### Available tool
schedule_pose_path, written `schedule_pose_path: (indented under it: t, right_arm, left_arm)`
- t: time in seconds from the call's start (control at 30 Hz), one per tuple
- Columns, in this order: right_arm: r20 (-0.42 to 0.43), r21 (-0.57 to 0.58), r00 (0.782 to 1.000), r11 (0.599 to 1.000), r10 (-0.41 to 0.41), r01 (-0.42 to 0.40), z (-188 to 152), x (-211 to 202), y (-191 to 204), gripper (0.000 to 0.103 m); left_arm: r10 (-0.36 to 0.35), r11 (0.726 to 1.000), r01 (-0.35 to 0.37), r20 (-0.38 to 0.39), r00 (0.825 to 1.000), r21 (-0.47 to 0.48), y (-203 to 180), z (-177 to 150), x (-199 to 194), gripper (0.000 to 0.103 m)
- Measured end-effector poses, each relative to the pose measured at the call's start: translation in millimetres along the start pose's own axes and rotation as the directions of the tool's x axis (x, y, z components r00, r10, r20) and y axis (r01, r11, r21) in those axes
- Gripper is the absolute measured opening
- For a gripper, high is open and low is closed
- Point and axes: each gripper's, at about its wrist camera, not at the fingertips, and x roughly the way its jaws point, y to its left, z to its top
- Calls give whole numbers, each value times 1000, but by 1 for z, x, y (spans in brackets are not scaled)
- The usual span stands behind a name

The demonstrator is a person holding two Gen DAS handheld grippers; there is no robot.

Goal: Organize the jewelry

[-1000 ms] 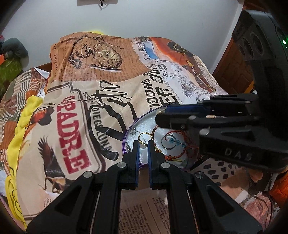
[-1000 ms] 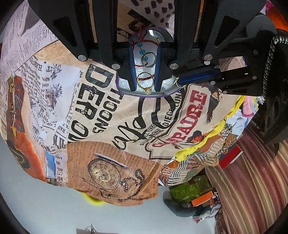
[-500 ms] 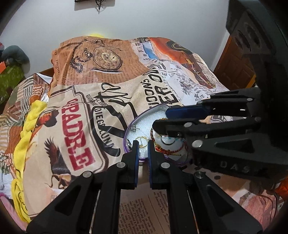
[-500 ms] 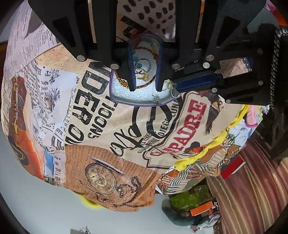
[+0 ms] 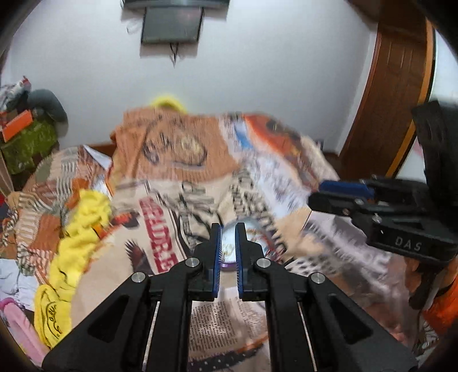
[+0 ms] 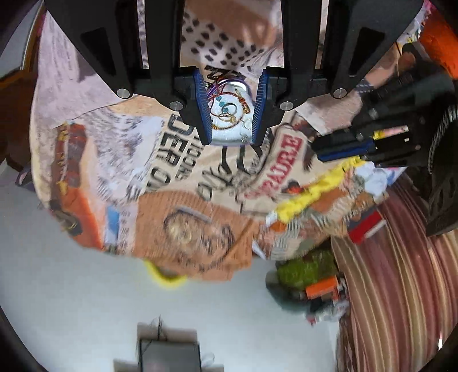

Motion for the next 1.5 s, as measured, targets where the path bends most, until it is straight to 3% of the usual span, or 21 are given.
schedule_pose_path:
  t: [0.17, 0.27, 0.47, 0.57, 0.63, 0.83, 0.9, 1.0, 1.5]
  right_arm:
    - [183, -21, 983, 999, -30, 35, -1, -76, 22, 26]
    - [309, -29, 950, 999, -34, 46, -4, -125, 40, 26]
    - [502, -39, 863, 996, -49, 79, -21, -199, 77, 27]
    - [550, -34, 832, 994, -71, 107, -32, -215, 93, 40]
    - [584, -11, 803, 988, -121, 156, -42, -221, 102, 56]
    - [619, 79, 751, 969, -231, 233, -57, -224, 110, 93]
    - [618, 92, 741, 961, -260, 261, -59, -222, 111, 102]
    - [619, 95, 731, 951, -287, 293, -60, -225, 115, 103]
    - [594, 119, 758, 962, -268, 247, -80, -235, 109, 103]
  left_arm:
    - [16, 1000, -20, 172, 985, 19, -18, 13, -75, 7]
    - [34, 998, -48, 282, 959, 43, -36, 15, -118, 10]
    - [72, 992, -110, 464, 883, 54, -68, -5, -191, 42]
    - [93, 989, -137, 502, 860, 51, -78, -16, -208, 49]
    - [118, 987, -159, 520, 846, 34, -83, -24, -216, 62]
    - [150, 984, -180, 541, 828, 2, -83, -40, -226, 99]
    - [157, 982, -189, 550, 820, 2, -83, -43, -229, 100]
    - [167, 980, -201, 549, 819, 3, -85, -47, -230, 101]
    - [161, 983, -186, 524, 837, -5, -85, -50, -224, 101]
